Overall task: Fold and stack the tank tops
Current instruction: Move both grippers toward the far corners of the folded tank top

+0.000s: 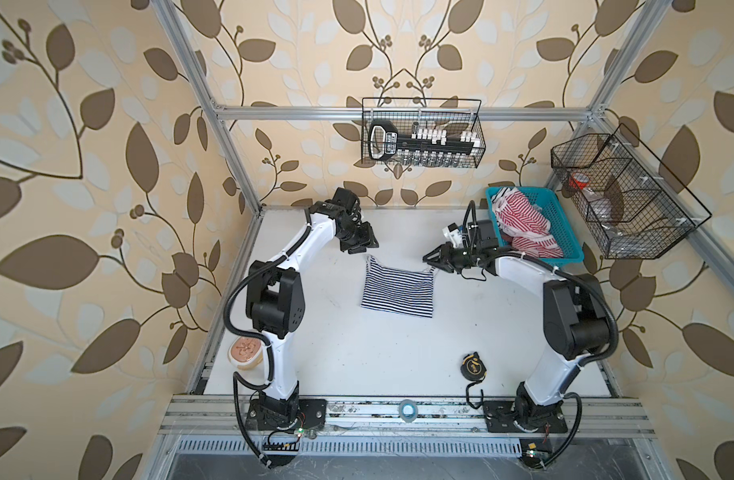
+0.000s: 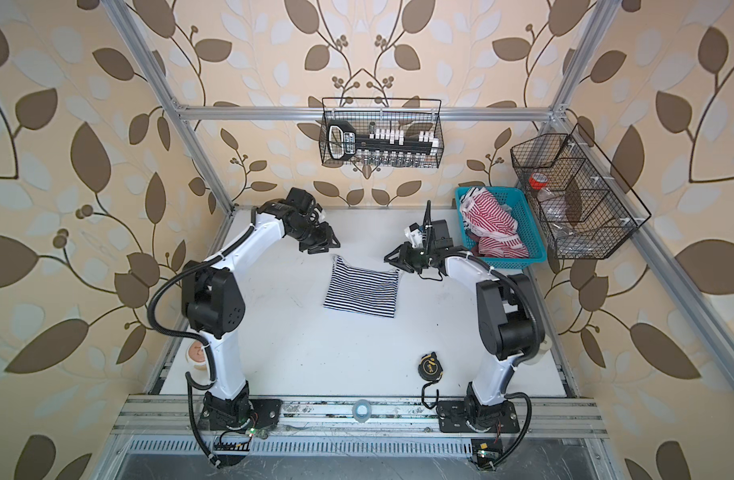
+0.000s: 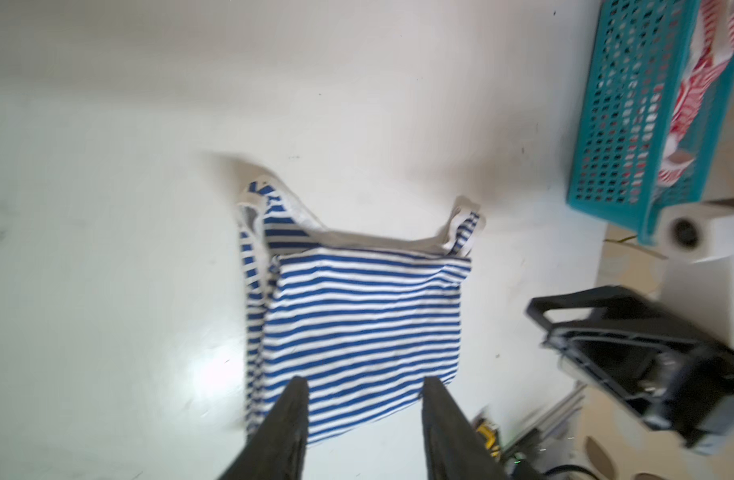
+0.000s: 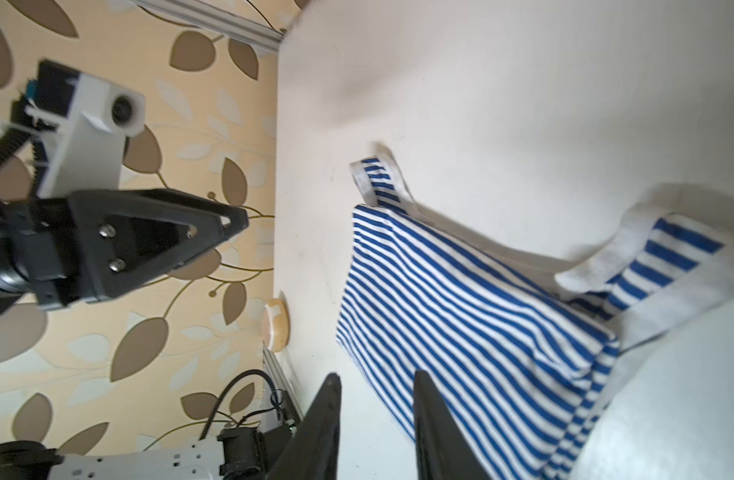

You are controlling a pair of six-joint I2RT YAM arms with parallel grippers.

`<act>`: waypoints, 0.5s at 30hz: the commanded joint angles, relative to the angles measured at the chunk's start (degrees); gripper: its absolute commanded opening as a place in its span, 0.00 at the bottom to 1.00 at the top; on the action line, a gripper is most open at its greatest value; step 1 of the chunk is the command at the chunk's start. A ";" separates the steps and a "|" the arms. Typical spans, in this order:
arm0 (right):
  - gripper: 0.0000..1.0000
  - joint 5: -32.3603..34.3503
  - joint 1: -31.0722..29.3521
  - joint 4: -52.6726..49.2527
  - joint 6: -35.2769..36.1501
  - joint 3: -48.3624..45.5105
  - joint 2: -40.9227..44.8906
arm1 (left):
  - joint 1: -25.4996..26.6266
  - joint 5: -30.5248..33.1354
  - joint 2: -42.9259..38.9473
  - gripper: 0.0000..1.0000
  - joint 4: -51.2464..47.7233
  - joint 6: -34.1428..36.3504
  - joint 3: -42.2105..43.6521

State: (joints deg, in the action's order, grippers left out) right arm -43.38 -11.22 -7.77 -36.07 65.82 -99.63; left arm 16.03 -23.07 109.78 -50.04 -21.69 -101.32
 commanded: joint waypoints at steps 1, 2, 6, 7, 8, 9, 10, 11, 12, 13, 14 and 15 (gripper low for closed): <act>0.37 0.57 -0.14 -1.98 2.17 -4.71 4.27 | -0.48 4.84 -4.53 0.64 -4.76 3.59 6.70; 0.38 0.81 -0.09 -2.21 2.49 -6.01 5.58 | -0.48 4.09 -5.19 0.67 -3.74 3.59 8.95; 0.40 1.20 0.49 -2.77 3.20 -10.60 9.69 | -0.48 0.46 -5.02 0.72 1.15 3.06 14.89; 0.40 1.40 0.75 -2.84 3.29 -11.56 10.49 | -0.48 0.08 -4.39 0.72 2.20 2.81 15.74; 0.41 1.45 1.03 -2.87 3.46 -12.58 11.36 | -0.48 -0.44 -3.57 0.72 3.49 2.51 16.29; 0.41 1.53 1.33 -2.95 3.47 -13.54 12.08 | -0.48 -0.85 -2.67 0.73 4.57 2.20 16.58; 0.41 1.45 1.63 -2.96 3.54 -14.21 12.68 | -0.48 -1.45 -1.71 0.73 5.42 1.89 16.72; 0.41 1.45 2.02 -3.03 3.53 -15.01 13.37 | -0.48 -2.36 -0.79 0.73 6.55 1.70 16.94; 0.41 1.45 2.45 -3.19 3.65 -15.67 13.94 | -0.48 -3.05 -0.01 0.73 7.71 1.37 17.12; 0.41 1.45 2.85 -3.42 3.83 -16.09 14.36 | -0.48 -3.39 0.59 0.73 8.58 1.09 17.26; 0.41 1.42 3.31 -3.69 4.10 -16.50 14.85 | -0.48 -3.93 1.23 0.73 9.58 0.96 17.35; 0.41 1.43 3.76 -4.07 4.32 -16.76 15.25 | -0.48 -4.31 1.85 0.73 10.47 0.76 17.47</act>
State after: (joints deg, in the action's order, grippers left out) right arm -42.37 -8.40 -10.83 -33.56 49.95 -86.48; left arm 16.03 -24.36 111.33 -43.88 -20.25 -83.99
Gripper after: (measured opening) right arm 0.411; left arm 0.732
